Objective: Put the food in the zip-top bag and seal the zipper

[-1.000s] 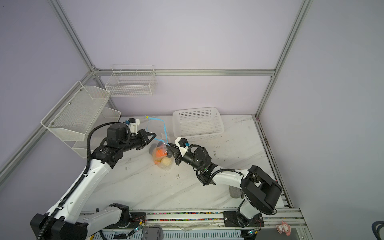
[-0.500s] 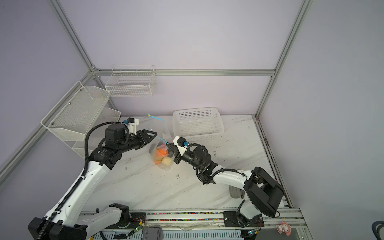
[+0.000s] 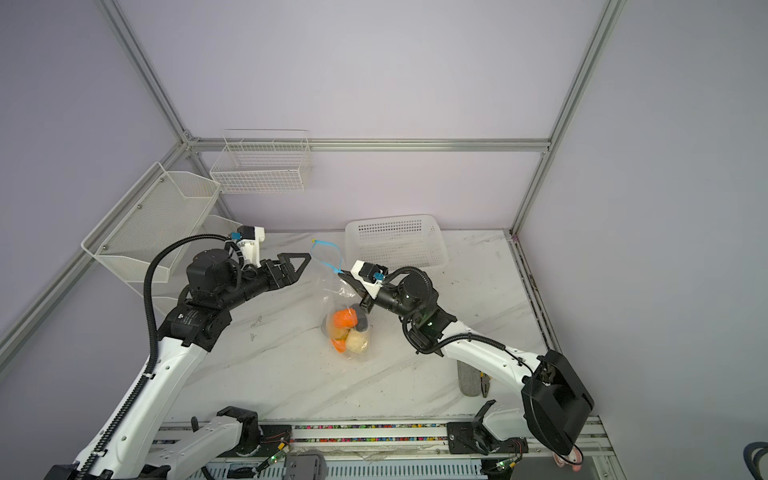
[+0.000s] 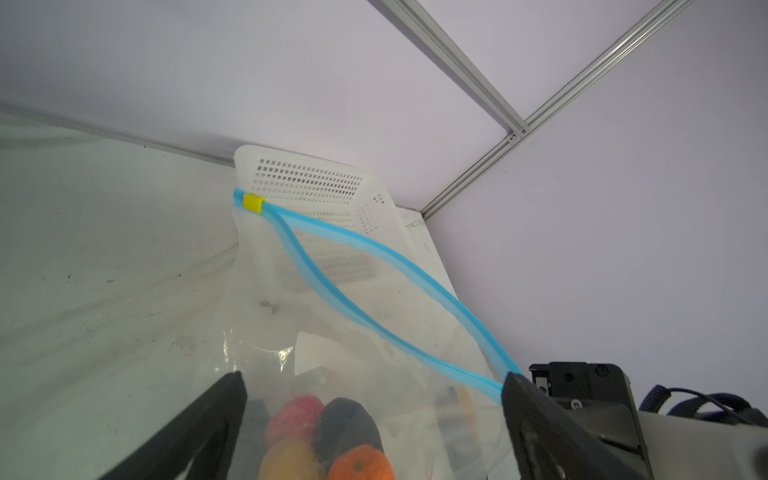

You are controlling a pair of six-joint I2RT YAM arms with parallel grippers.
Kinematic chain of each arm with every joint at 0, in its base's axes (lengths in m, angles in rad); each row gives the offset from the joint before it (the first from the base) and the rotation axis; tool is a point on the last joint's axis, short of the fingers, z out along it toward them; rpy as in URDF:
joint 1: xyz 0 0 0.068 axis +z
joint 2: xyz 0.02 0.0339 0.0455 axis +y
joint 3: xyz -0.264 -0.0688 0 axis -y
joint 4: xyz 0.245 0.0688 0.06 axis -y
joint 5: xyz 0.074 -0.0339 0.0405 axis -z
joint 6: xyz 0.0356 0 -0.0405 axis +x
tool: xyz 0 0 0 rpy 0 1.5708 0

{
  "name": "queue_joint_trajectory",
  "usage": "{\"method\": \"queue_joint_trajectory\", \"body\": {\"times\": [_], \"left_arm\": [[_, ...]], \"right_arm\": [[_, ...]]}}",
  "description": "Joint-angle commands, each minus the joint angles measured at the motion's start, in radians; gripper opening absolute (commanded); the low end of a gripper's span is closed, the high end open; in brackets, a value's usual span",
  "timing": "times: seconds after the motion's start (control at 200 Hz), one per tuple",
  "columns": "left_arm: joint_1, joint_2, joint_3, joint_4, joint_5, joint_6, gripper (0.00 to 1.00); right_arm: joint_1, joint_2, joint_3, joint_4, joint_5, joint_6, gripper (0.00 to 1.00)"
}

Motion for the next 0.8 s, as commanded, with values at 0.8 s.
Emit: {"method": "queue_joint_trajectory", "body": {"times": [0.8], "left_arm": [[0.101,-0.233,-0.523,0.504,0.186,0.579,0.79]], "right_arm": [[-0.394,0.081,0.127,-0.311,-0.622,-0.386,0.00]]}}
